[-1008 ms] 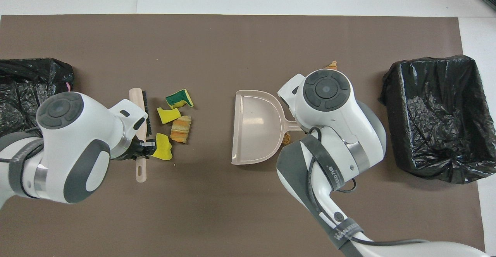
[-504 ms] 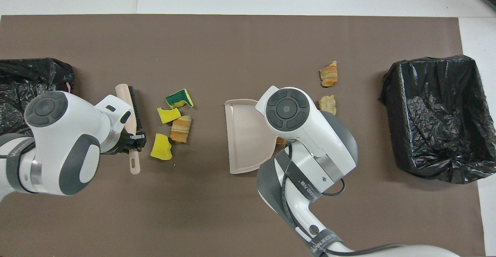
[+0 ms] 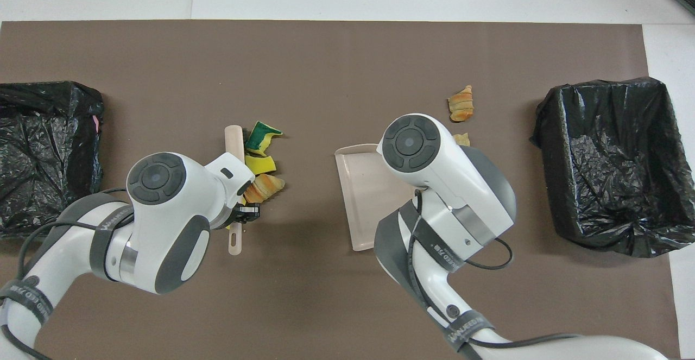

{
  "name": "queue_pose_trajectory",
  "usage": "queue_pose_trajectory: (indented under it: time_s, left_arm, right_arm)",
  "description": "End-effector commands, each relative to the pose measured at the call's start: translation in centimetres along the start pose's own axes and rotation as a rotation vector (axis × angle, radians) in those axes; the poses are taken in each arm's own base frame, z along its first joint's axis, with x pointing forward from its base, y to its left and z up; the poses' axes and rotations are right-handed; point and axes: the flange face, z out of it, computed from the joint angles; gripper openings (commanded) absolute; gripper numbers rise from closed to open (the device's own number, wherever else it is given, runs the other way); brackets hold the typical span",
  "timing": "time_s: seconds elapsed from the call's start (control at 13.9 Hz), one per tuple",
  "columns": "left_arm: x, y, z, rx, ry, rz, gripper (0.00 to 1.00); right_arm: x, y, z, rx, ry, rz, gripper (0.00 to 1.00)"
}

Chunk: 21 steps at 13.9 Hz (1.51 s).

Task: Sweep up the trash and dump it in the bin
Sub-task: 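Sweep the sponges and bread into the dustpan with the left gripper's brush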

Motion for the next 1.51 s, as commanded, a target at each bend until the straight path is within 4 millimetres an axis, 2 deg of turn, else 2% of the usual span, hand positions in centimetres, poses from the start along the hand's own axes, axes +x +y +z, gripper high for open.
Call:
queue_pose_trajectory:
  time_s: [0.0,0.14,0.22,0.36,0.43,0.5,0.72,0.79,0.94,1.01,1.08,1.22,1.44]
  left_arm:
    - [-1.3,2.2,0.0,-0.024,0.008,0.028,0.00]
    - [-1.1,2.1,-0.2,-0.024,0.007,0.026,0.00]
    - [-0.9,1.9,-0.4,-0.025,0.007,0.020,0.00]
    - [-0.1,1.5,-1.0,-0.028,0.006,0.009,0.00]
    - [0.5,0.7,-1.8,-0.032,0.008,-0.010,0.00]
    - [1.5,-1.2,-2.5,-0.028,0.009,-0.040,0.00]
    - [2.9,-5.0,-2.2,-0.030,0.019,-0.017,0.00]
    - [2.9,-5.3,-2.1,-0.031,0.020,0.006,0.00]
    - [3.2,-5.0,-1.3,-0.034,0.033,0.022,0.00]
    - [3.4,-4.4,-0.1,-0.033,0.036,0.023,0.00]
    - [3.4,-3.8,0.3,-0.035,0.042,0.026,0.00]
    - [2.6,-2.3,0.8,-0.039,0.038,0.050,0.00]
    - [0.9,1.5,0.7,-0.055,0.032,0.057,0.00]
  right_arm:
    - [-5.2,0.2,1.1,0.029,-0.086,-0.071,0.00]
    - [-7.9,0.4,0.3,0.018,-0.088,-0.074,0.00]
    - [-8.2,0.6,-0.2,0.011,-0.084,-0.070,0.00]
    - [-7.2,0.6,-1.2,-0.007,-0.060,-0.030,0.00]
    - [-5.9,0.5,-1.5,-0.013,-0.017,0.020,0.00]
    - [-5.0,0.5,-1.5,-0.019,0.037,0.055,0.00]
    - [-2.9,1.4,-0.4,-0.055,0.079,0.120,0.00]
    - [-1.6,1.8,0.0,-0.071,0.090,0.143,0.00]
    - [-0.3,2.7,0.7,-0.083,0.158,0.202,0.00]
    - [0.1,3.1,1.2,-0.080,0.170,0.205,0.00]
    - [0.6,3.0,1.2,-0.080,0.174,0.213,0.00]
    - [4.0,2.4,1.2,-0.075,0.178,0.209,0.00]
    - [5.7,2.2,1.6,-0.073,0.179,0.229,0.00]
